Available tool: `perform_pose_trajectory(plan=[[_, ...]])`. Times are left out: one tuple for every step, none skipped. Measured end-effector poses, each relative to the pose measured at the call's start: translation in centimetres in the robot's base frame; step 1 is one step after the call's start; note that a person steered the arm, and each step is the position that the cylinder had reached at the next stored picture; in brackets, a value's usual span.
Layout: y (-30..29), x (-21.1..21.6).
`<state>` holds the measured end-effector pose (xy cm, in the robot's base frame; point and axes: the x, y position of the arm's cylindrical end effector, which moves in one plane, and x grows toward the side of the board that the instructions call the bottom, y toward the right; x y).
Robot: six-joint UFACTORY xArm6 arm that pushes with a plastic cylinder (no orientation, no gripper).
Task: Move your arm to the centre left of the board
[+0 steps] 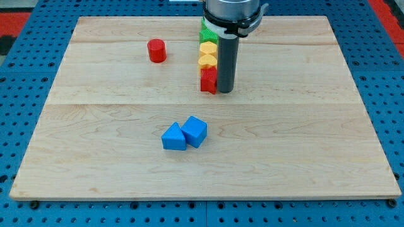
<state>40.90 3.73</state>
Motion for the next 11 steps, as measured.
perform_pose_trajectory(plan=[[-0.5, 0.0], [-0.6, 0.0], [-0.6, 1.8], [-4.2, 4.6], [-12.2, 4.0], [-18.2, 2.8], [-21.6, 2.3], [-23.5, 1.9], [-24.9, 1.8], [-25.9, 1.8], [-26.9, 1.8]])
